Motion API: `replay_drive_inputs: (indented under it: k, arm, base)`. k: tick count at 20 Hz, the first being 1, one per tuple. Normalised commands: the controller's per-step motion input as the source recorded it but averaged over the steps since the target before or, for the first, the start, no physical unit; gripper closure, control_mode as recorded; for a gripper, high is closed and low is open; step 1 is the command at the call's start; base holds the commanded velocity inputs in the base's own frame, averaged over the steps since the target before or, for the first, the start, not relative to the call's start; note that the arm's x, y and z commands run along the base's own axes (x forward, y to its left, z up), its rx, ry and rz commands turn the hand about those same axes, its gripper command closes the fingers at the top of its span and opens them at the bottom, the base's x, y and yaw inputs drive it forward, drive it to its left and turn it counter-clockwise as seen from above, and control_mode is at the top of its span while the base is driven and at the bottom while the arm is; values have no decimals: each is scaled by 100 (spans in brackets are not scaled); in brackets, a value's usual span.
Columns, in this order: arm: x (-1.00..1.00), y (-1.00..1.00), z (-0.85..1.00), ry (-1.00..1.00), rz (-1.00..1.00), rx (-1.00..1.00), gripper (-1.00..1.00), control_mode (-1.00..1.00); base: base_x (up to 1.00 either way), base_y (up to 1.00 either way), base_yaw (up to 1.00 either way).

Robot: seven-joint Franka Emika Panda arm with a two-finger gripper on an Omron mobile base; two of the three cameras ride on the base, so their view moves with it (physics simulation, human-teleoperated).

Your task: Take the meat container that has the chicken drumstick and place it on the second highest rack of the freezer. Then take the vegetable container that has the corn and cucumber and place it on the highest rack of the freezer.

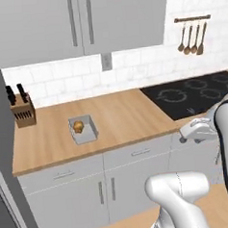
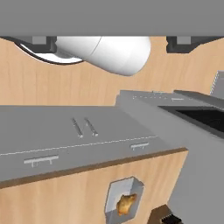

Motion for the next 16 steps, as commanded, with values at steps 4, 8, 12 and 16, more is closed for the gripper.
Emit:
replay_drive_inputs:
  k: [4, 8, 12, 16]
  arm:
    - [0, 0, 0, 0, 0, 0, -100, 100]
    - [0, 0, 0, 0, 0, 0, -100, 100]
    - [0, 0, 0, 0, 0, 0, -100, 100]
    - [0, 0, 0, 0, 0, 0, -100, 100]
  base:
    - [2, 7, 47]
    - [10, 1, 20]
    - [36, 4, 9]
    - [76, 21, 6]
